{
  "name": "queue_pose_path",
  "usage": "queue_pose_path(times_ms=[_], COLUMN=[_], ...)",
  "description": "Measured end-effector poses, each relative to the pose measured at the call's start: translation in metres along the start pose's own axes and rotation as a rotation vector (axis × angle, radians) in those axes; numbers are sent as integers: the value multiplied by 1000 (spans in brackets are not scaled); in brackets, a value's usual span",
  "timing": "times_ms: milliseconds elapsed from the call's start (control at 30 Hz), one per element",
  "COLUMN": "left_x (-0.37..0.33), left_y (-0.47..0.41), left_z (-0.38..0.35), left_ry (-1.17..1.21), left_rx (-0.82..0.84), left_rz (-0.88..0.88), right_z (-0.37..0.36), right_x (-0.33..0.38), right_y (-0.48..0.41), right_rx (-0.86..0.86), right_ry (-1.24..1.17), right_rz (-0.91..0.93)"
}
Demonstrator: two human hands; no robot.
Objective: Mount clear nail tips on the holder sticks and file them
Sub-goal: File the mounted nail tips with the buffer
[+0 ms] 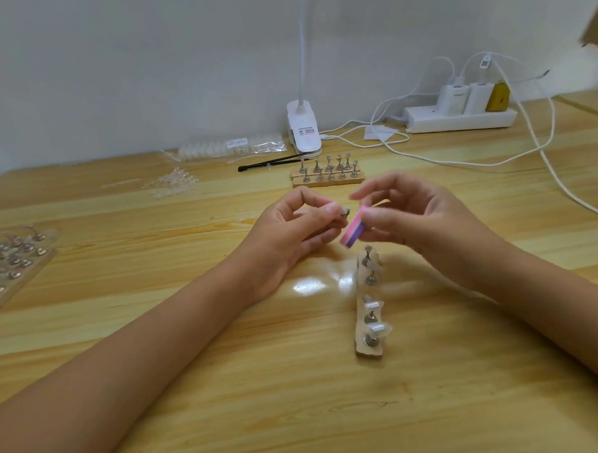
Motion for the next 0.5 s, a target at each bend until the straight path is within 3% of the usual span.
queue_pose_path(times_ms=[67, 200, 233, 367, 433, 500], left_x=[0, -1, -1, -1, -1, -2], left_y=[0, 0, 0, 1, 2, 2], left_z=[0, 0, 0, 0, 0, 0], left_ry=[-1, 7, 1, -9, -3, 16], left_rx=[7, 0, 3, 16, 20, 14], left_rz=[-4, 7, 8, 8, 11, 17], right_z=[-7, 9, 12, 0, -3, 3], right_x=[0, 3, 3, 1, 0, 0], right_y=[2, -4, -5, 0, 0, -3], right_rx=[10, -262, -262, 2, -43, -194], right_ry=[21, -35, -51, -11, 11, -34], right_rz=[37, 66, 57, 12, 23, 34])
Point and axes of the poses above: each hand's wrist, its own y-axis away from the middle knuckle, its own z-axis out of the back of the hand, x = y × z, the point moved 3 cm from there along -y, towards the middle knuckle, and after that the axes turned 13 degrees about -x, right-handed, at the moved point
